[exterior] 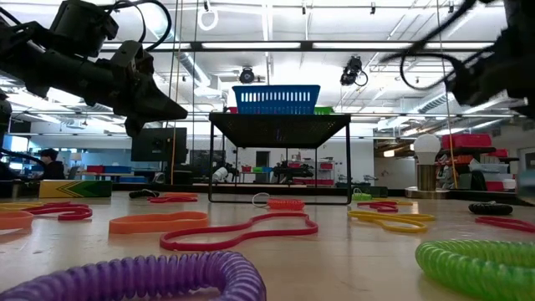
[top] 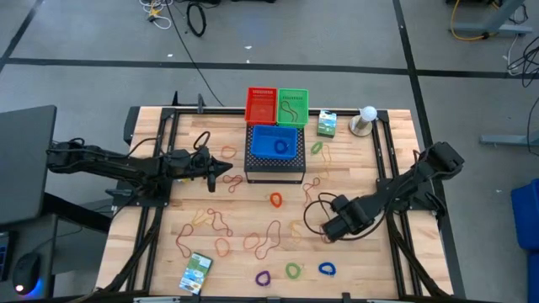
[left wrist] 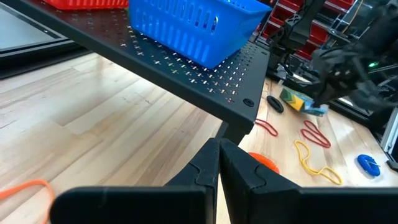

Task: Pick & Place Office Desk Supplies
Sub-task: Put the yellow crayon box into the red bin on the shelf

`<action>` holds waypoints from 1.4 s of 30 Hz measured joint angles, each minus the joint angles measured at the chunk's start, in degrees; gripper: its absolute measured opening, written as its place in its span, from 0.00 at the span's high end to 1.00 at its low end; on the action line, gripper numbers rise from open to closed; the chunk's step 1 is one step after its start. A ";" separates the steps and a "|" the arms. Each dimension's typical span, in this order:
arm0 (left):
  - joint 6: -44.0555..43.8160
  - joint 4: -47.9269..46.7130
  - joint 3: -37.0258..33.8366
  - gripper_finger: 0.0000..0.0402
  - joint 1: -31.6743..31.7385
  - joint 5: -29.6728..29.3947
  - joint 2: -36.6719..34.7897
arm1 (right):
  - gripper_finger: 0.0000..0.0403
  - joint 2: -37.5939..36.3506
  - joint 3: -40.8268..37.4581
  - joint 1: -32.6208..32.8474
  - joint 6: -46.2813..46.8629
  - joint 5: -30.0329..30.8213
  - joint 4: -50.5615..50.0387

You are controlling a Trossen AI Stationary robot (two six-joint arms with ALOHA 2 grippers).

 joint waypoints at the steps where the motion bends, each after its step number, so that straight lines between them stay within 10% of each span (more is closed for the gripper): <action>1: 0.03 -0.05 0.00 0.96 -0.01 0.01 0.00 | 0.99 -0.35 0.71 -0.01 -0.42 0.46 -0.10; 18: -0.71 0.17 0.00 0.96 0.01 -2.99 0.00 | 1.00 -2.91 18.19 -5.84 -13.81 10.04 4.64; 27: -0.05 -0.04 0.00 0.96 -0.01 -2.50 0.00 | 0.99 -1.77 13.28 -10.31 -15.12 14.57 35.02; 42: 1.85 -0.08 0.00 0.96 -0.01 0.26 0.00 | 0.99 0.41 1.86 -9.70 -5.53 16.59 49.70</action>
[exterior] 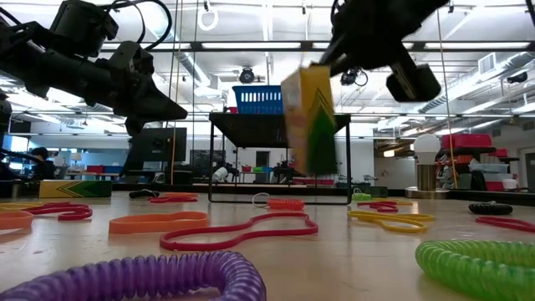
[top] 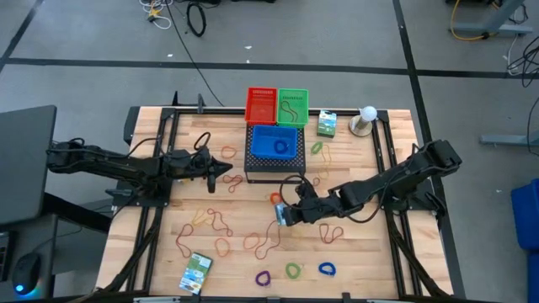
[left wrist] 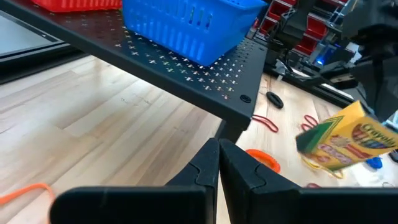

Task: Pick & Place Office Desk Supplies
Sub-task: Put the yellow crayon box into the red bin on the shelf

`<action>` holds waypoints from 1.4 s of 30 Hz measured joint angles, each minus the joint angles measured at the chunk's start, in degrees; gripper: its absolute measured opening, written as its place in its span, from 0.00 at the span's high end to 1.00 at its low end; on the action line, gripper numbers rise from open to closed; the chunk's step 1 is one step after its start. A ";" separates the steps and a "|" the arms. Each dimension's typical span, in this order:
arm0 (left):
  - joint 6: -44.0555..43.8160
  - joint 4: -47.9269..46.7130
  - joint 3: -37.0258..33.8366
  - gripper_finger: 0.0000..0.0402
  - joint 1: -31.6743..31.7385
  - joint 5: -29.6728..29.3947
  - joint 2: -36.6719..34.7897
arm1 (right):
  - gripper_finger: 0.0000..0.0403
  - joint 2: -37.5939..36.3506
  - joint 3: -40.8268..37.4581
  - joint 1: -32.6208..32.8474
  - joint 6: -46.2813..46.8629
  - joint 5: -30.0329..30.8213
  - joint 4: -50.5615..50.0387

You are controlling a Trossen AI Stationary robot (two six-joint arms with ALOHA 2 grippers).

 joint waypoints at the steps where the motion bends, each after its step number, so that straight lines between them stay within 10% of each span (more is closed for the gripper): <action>1: -0.20 0.08 0.00 0.96 0.00 -0.07 0.00 | 0.99 0.00 -0.65 -0.08 0.02 0.02 0.29; 32: 0.54 0.11 0.00 0.96 0.00 -0.23 0.00 | 0.99 0.11 -7.41 -4.41 -1.11 -4.28 6.09; 42: 0.47 -0.04 0.00 0.96 0.00 -0.23 0.00 | 0.78 0.15 -7.39 -4.48 -0.40 -4.52 4.60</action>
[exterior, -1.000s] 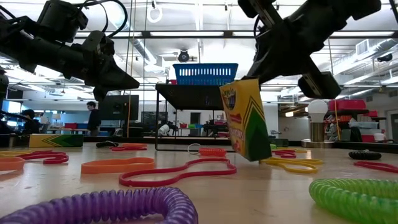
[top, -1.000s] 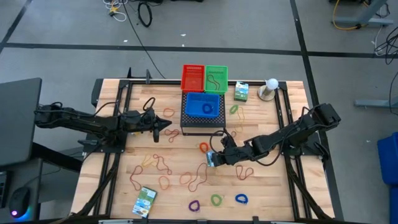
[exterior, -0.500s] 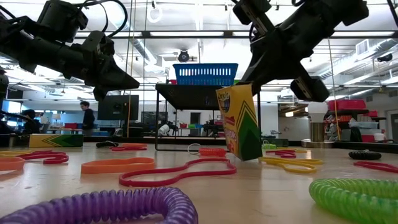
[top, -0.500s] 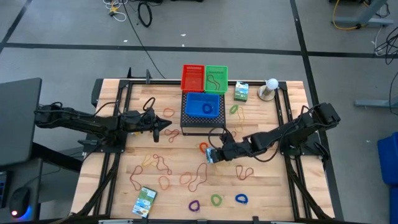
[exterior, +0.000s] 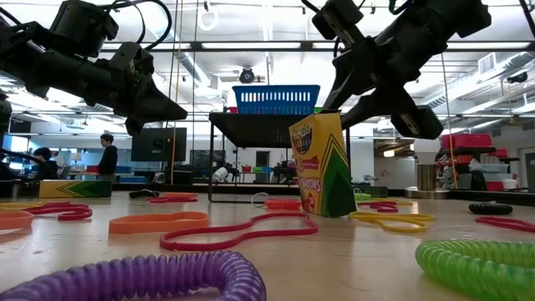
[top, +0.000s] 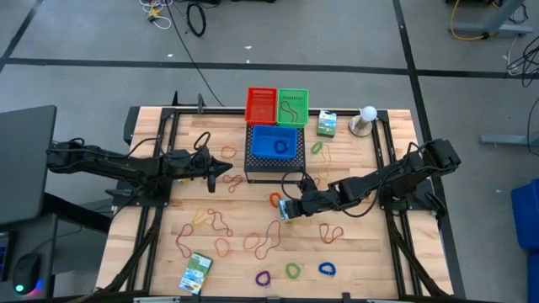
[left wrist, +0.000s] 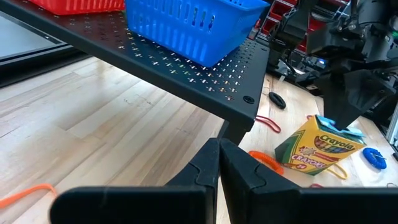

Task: Pick & Place Office Desk Supplies
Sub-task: Put the yellow crayon box into the red bin on the shelf

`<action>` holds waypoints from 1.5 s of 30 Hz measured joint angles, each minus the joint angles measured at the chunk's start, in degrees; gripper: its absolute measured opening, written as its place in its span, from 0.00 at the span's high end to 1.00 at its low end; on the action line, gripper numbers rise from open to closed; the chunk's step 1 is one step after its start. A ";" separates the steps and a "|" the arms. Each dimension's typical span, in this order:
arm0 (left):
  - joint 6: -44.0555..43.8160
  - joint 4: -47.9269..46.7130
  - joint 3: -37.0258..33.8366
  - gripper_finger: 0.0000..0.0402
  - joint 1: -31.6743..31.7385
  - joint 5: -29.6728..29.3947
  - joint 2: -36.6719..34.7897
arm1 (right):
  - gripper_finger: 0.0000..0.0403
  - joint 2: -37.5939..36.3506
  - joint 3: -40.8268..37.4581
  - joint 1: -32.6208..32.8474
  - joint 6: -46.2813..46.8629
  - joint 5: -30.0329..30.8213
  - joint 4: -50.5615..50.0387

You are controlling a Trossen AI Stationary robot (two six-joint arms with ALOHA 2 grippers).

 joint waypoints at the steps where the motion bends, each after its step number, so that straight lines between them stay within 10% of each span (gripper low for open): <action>1: 0.00 0.00 0.00 0.96 0.00 0.01 0.00 | 0.75 0.03 0.00 -0.02 0.01 -0.03 -0.02; 15: -0.11 0.00 0.00 0.96 0.00 0.00 0.00 | 0.50 0.08 0.00 -0.02 -0.24 -0.02 -1.30; 45: -0.35 -0.52 0.02 0.96 0.00 0.00 -0.02 | 0.43 -1.50 0.00 -1.36 -2.27 0.26 -6.15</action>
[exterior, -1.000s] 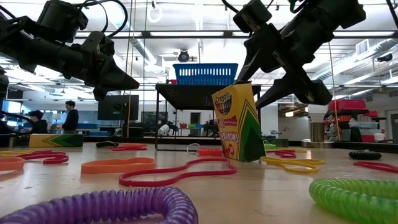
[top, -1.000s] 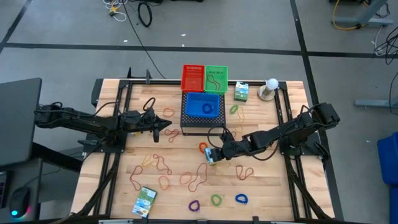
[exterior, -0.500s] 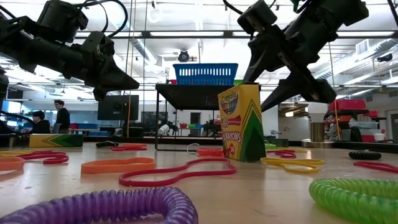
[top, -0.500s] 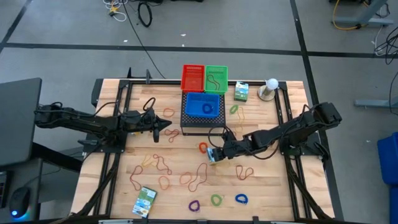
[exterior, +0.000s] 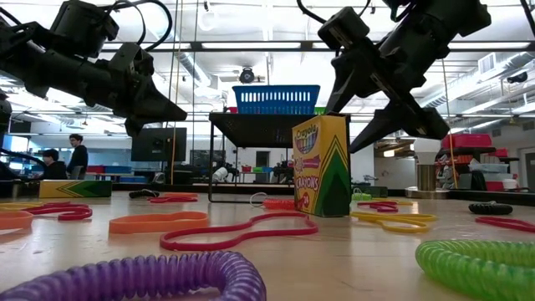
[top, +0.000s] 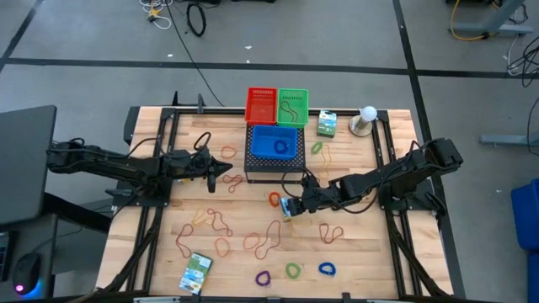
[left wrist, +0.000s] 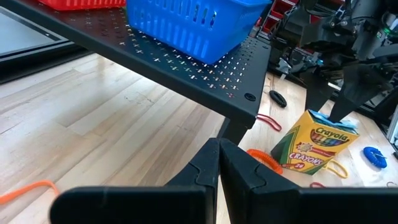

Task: Pick & Place Office Desk Supplies
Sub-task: Put the yellow crayon box into the red bin on the shelf

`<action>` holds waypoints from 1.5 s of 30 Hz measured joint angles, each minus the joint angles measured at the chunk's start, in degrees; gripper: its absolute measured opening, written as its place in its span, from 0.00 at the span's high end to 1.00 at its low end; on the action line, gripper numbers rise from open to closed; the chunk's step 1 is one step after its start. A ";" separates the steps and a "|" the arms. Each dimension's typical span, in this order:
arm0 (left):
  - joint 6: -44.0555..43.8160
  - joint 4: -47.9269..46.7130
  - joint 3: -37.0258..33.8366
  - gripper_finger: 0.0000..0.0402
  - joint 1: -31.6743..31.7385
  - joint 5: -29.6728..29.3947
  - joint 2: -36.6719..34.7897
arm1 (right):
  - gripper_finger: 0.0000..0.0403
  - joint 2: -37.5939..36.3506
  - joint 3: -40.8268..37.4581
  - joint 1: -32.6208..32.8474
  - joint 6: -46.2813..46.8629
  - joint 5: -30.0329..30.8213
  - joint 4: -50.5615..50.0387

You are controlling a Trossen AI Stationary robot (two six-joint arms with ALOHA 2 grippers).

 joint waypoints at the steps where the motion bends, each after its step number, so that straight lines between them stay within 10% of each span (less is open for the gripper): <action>1: 0.01 0.02 0.00 0.96 0.00 0.00 0.00 | 0.42 0.00 0.00 0.00 0.00 0.00 0.00; 45: -0.22 0.25 0.00 0.96 0.00 0.04 0.00 | 0.29 -4.41 0.61 3.13 -0.02 8.98 -2.11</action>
